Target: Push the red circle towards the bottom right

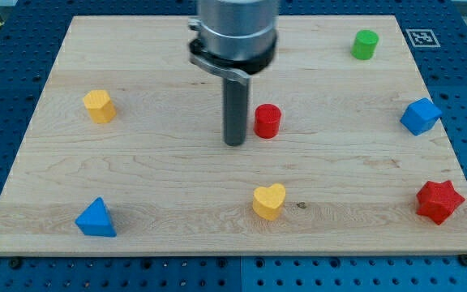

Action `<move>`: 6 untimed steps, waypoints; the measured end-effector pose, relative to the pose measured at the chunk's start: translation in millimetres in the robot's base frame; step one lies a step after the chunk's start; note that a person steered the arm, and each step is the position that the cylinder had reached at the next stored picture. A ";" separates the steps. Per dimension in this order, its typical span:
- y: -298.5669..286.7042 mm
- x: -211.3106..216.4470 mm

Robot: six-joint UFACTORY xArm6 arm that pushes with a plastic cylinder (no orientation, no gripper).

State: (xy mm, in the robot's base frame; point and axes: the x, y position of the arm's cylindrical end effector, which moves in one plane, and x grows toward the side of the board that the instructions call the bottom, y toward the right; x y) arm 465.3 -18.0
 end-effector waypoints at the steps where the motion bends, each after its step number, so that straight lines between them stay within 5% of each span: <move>1: -11.7 -37.0; 2: 35.8 -46.8; 4: 157.1 54.7; 6: 145.8 54.8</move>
